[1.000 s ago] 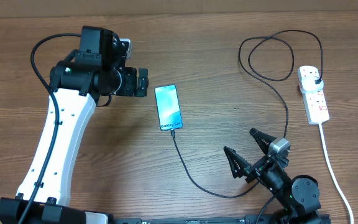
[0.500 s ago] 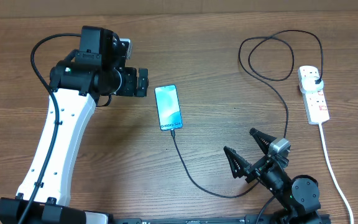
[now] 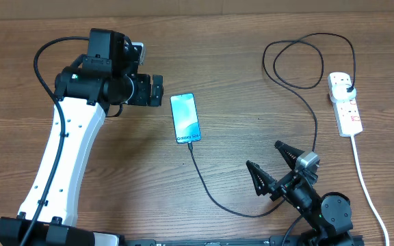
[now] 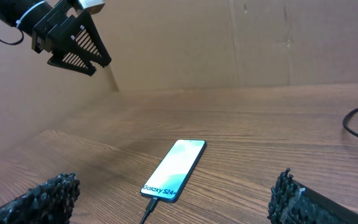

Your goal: Plug charger to phone and switch on socket

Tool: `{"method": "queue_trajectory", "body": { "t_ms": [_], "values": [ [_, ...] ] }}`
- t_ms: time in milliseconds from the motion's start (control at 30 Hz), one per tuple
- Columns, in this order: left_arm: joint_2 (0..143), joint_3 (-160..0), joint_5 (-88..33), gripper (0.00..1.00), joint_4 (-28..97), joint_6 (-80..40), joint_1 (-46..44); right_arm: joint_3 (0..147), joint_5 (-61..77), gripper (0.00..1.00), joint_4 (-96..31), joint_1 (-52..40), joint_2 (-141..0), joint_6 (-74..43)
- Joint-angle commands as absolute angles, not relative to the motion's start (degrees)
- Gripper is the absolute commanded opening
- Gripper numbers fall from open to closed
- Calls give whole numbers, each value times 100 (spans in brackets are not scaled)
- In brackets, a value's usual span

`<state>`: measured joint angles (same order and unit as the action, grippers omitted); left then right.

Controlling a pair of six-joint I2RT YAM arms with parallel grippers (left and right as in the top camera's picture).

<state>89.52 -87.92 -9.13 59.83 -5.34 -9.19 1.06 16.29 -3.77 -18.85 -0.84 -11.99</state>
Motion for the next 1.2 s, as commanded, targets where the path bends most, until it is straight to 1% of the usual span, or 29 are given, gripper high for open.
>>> {"method": "queue_trajectory", "body": {
  "t_ms": [0, 333, 500, 667, 900, 1100, 1167],
  "values": [
    [9002, -8877, -878, 100, 5977, -384, -937, 47, 1612, 100, -327, -1900, -16, -1192],
    [8890, -8875, -709, 100, 6073, -379, -941, 47, 1612, 100, -327, -1900, -16, -1192],
    [8187, -8803, -670, 100, 6147, -381, -947, 47, 1612, 100, -327, -1900, -16, -1192],
    [6908, -8101, -244, 100, 5625, -386, -945, 47, 1612, 100, -327, -1900, -16, -1192],
    [4495, -5798, -64, 100, 4576, -397, -895, 47, 1612, 100, -327, -1900, -16, -1192],
    [2366, -4213, 45, 100, 4460, -613, -891, 47, 1612, 100, -327, -1900, -16, -1192],
    [1903, -3913, 43, 100, 4493, -718, -893, 47, 1612, 100, -327, -1900, -16, -1192]
  ]
}}
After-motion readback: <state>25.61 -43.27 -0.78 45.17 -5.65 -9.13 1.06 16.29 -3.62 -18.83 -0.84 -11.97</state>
